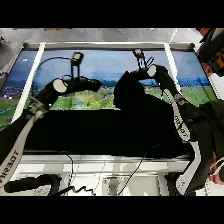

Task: Fold the clothes and pants, and hang the long-sleeved shirts on hangers.

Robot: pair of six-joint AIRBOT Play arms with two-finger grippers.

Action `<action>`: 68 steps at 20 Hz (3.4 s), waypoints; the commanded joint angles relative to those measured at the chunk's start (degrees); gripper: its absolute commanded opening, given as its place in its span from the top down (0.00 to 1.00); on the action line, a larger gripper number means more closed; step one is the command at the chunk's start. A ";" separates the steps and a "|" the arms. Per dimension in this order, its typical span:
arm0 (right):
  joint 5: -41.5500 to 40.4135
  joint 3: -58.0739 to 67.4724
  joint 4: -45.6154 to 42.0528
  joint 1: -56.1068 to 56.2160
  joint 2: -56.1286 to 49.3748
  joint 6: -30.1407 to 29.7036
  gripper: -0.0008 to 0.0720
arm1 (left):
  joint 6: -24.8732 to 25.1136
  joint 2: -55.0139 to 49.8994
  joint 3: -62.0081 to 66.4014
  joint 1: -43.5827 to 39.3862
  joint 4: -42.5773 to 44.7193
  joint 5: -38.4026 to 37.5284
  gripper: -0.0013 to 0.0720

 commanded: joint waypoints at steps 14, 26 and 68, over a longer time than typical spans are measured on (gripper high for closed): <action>-3.61 6.49 17.42 26.58 3.82 -4.48 0.97 | -0.02 19.17 0.04 24.68 5.70 -22.23 0.24; 11.93 6.49 4.33 9.75 10.23 -4.37 0.27 | -4.20 17.38 -1.55 27.10 24.28 -33.83 0.24; 22.47 -41.40 16.83 -49.75 17.09 -8.31 0.04 | -34.10 -5.49 -10.91 25.70 14.32 -15.15 0.96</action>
